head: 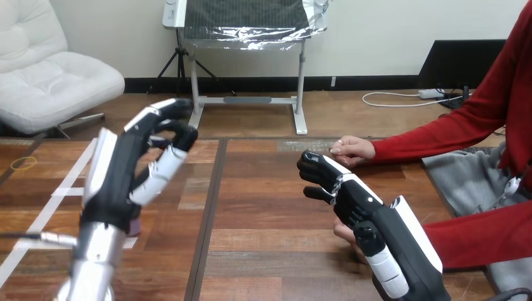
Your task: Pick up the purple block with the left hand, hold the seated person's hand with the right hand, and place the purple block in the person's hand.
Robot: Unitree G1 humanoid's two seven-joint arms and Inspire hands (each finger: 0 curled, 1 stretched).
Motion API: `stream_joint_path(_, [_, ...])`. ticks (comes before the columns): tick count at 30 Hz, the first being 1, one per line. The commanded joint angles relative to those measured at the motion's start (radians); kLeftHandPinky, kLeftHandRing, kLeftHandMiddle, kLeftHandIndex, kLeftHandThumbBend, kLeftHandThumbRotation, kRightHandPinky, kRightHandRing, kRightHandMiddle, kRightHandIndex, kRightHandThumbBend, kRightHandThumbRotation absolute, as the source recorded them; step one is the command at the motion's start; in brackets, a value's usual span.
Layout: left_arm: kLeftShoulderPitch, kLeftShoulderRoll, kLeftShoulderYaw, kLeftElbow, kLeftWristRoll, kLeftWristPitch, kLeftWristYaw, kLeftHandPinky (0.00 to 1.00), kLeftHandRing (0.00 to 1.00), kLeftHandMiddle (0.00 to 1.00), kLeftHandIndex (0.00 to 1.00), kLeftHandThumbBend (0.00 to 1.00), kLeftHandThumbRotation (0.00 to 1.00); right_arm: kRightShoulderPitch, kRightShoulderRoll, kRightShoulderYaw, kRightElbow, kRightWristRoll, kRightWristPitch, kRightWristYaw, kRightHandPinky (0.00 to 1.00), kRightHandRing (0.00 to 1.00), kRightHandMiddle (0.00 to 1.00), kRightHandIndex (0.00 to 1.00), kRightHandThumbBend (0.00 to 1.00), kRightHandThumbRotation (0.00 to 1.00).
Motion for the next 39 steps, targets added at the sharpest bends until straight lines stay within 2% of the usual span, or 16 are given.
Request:
stream_joint_path(1, [-0.202, 0.076, 0.013, 0.127, 0.051, 0.07, 0.0, 0.67, 0.79, 0.81, 0.8, 0.62, 0.88, -0.038, -0.002, -0.024, -0.033, 0.003, -0.029, -0.002, 0.86, 0.9, 0.9, 0.89, 0.78, 1.0])
stream_joint_path(5, [-0.247, 0.097, 0.003, 0.181, 0.066, 0.097, -0.008, 0.68, 0.8, 0.82, 0.81, 0.62, 0.86, -0.035, -0.003, -0.025, -0.039, 0.003, -0.025, -0.002, 0.86, 0.9, 0.9, 0.89, 0.78, 1.0])
stream_joint_path(11, [-0.32, 0.137, -0.026, 0.274, 0.132, 0.137, -0.001, 0.68, 0.81, 0.83, 0.82, 0.61, 0.83, -0.032, -0.007, -0.025, -0.049, 0.012, -0.018, 0.002, 0.86, 0.91, 0.9, 0.89, 0.79, 1.0])
stream_joint_path(13, [-0.375, 0.157, -0.05, 0.354, 0.175, 0.162, 0.006, 0.67, 0.8, 0.83, 0.83, 0.65, 0.81, -0.031, -0.009, -0.026, -0.053, 0.014, -0.015, 0.003, 0.86, 0.91, 0.9, 0.88, 0.79, 1.0])
stream_joint_path(16, [-0.438, 0.18, -0.08, 0.454, 0.222, 0.186, 0.015, 0.66, 0.8, 0.83, 0.82, 0.65, 0.81, -0.029, -0.011, -0.027, -0.058, 0.016, -0.011, 0.005, 0.86, 0.91, 0.9, 0.88, 0.79, 1.0])
stream_joint_path(31, [-0.574, 0.209, -0.137, 0.69, 0.275, 0.234, -0.007, 0.69, 0.82, 0.85, 0.84, 0.64, 0.73, -0.026, -0.011, -0.029, -0.065, 0.018, -0.007, 0.008, 0.86, 0.9, 0.89, 0.88, 0.8, 1.0])
stream_joint_path(39, [-0.621, 0.219, -0.174, 0.784, 0.303, 0.236, 0.009, 0.68, 0.81, 0.84, 0.83, 0.62, 0.7, -0.023, -0.013, -0.03, -0.074, 0.022, 0.0, 0.01, 0.86, 0.9, 0.89, 0.88, 0.79, 1.0])
